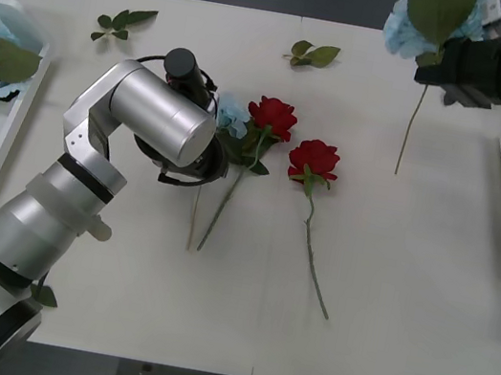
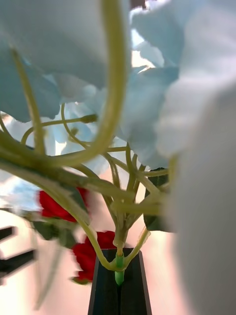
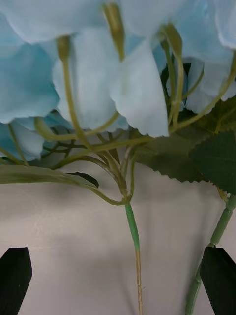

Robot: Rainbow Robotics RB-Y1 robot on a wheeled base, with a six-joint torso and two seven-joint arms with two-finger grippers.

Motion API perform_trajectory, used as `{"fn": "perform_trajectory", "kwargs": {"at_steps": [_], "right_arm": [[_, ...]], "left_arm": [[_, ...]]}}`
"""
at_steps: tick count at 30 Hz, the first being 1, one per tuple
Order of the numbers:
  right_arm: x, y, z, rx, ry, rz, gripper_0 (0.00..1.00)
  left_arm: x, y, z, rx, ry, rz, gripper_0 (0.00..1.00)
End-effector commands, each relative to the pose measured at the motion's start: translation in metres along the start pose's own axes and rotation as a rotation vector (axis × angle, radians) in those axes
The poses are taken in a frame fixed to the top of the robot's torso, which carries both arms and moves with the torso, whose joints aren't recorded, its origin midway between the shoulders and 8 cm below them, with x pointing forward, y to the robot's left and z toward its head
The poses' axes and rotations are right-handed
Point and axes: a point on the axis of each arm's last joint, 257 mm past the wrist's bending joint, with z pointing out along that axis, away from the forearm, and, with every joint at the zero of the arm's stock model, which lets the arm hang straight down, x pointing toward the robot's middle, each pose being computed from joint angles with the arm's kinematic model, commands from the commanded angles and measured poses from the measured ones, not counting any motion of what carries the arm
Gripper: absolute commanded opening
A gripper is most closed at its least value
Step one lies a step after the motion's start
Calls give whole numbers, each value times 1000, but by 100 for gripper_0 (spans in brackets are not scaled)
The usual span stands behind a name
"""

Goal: Put the red flowers into the right box and the blue flowers into the left box

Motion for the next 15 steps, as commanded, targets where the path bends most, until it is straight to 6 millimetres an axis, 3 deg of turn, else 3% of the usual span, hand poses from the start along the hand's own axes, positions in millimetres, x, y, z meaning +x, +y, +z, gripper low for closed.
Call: {"fn": "perform_trajectory", "kwargs": {"at_steps": [1,8,15], "right_arm": [[-31,55,-25,-109,-93,-70,0],[-6,121,-39,-290,-144,-56,0],[22,162,-40,-379,-185,-62,0]], "left_arm": [[-18,-7,-7,-6,-40,-6,100],[-9,0,3,-30,-18,-2,100],[-6,1,6,-49,-18,15,100]]}}
